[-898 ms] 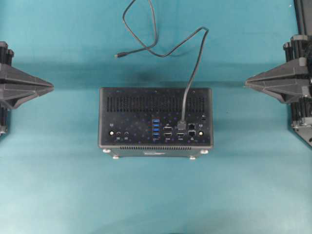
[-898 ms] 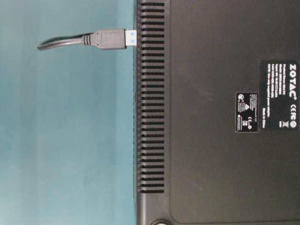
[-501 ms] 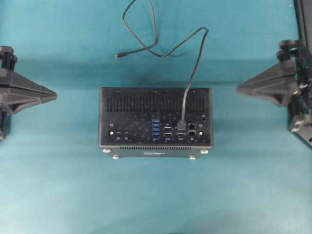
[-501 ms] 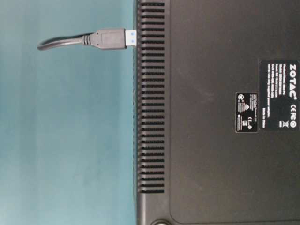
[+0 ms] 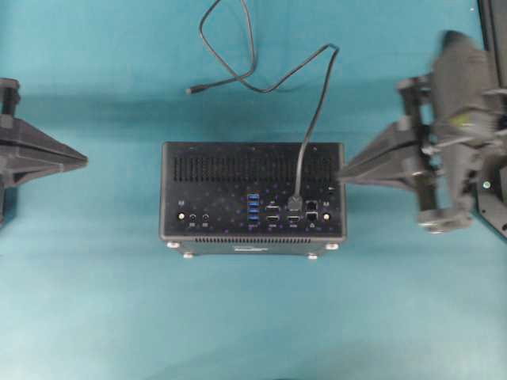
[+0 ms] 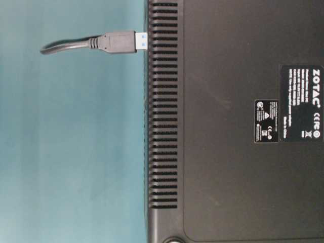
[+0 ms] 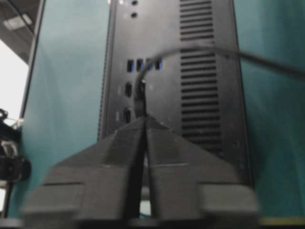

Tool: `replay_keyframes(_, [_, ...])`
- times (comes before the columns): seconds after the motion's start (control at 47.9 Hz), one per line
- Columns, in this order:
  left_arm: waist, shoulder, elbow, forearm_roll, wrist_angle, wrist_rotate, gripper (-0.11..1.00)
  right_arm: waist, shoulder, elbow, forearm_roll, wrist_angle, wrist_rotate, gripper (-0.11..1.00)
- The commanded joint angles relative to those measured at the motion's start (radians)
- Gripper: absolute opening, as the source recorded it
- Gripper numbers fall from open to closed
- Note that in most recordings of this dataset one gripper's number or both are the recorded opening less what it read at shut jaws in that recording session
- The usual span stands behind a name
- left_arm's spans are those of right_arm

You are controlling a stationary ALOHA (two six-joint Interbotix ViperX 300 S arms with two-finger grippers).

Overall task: Insert the USB into the PC box with both arms.
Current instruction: 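Move the right gripper toward the black cable at the box's rear ports, then close the right gripper on the black USB cable near its plug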

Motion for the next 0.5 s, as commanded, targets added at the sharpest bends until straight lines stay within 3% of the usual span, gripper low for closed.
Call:
replay_keyframes(0.0, [-0.002, -0.011, -0.006, 0.002, -0.003, -0.003, 0.0, 0.002, 0.029, -0.08, -0.003, 0.025, 0.011, 0.17])
replay_keyframes(0.146, [-0.002, -0.015, -0.023, 0.002, -0.003, -0.002, 0.0, 0.0, 0.087, -0.133, -0.005, 0.123, 0.018, 0.52])
replay_keyframes(0.292, [0.002, -0.006, -0.049, 0.002, 0.029, -0.002, 0.0, 0.0, 0.147, -0.176, -0.009, 0.198, 0.084, 0.89])
replay_keyframes(0.334, [0.002, 0.0, -0.054, 0.003, 0.04, -0.002, 0.0, 0.0, 0.161, -0.183, -0.018, 0.21, 0.094, 0.93])
replay_keyframes(0.48, [0.002, 0.018, -0.067, 0.002, 0.051, -0.002, 0.0, 0.002, 0.192, -0.204, -0.069, 0.221, 0.095, 0.88])
